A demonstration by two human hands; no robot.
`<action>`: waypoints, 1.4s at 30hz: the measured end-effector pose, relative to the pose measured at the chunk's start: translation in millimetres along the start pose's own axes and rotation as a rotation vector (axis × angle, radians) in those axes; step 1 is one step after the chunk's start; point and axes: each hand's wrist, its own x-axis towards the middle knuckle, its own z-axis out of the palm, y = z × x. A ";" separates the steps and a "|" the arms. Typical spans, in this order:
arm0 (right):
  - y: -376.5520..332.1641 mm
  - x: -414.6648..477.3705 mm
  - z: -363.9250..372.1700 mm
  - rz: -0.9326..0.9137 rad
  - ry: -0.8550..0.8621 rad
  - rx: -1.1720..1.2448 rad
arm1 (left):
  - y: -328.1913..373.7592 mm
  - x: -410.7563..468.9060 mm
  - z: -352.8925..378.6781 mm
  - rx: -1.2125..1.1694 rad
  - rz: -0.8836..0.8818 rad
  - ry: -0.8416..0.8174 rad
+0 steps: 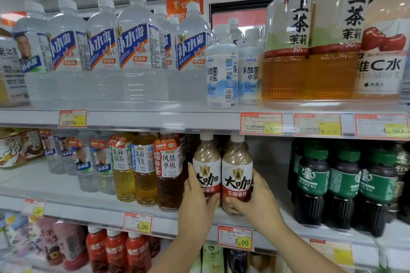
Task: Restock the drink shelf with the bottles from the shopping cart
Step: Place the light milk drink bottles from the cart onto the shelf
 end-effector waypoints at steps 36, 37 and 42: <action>12.3 -374.5 458.1 -0.415 -1.644 -0.349 | -357.8 -518.5 -155.6 0.281 -1.331 0.134; 19.5 -389.0 470.9 -0.390 -1.703 -0.371 | -366.6 -523.6 -149.0 0.245 -1.340 0.132; 59.5 -450.5 522.8 -0.179 -1.908 -0.481 | -402.4 -535.1 -122.2 0.081 -1.324 0.222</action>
